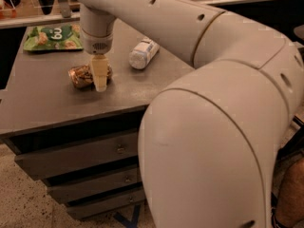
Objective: Knock orange can over
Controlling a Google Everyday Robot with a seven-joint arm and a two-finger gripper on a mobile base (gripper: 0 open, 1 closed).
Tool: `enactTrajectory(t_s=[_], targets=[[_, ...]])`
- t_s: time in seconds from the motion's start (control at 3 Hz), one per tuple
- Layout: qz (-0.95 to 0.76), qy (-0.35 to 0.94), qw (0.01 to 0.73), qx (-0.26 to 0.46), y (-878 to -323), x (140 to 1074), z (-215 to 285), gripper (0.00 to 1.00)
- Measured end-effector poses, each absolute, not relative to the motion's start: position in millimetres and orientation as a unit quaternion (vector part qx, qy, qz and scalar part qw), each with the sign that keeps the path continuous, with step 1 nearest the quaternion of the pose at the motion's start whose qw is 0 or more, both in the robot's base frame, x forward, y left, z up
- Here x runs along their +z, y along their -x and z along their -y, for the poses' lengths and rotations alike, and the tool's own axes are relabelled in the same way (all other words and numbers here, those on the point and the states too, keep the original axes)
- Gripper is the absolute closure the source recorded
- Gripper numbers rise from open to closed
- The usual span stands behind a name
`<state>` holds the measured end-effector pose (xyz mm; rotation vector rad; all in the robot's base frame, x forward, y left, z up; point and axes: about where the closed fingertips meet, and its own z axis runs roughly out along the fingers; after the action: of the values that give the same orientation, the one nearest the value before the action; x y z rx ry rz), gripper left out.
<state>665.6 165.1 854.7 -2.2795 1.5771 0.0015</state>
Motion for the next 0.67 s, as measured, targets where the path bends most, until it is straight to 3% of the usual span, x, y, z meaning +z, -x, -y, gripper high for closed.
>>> enactTrajectory(t_s=[0.67], targets=[[-0.597,0.761,0.248,0.058,-668,871,-144,0.0]])
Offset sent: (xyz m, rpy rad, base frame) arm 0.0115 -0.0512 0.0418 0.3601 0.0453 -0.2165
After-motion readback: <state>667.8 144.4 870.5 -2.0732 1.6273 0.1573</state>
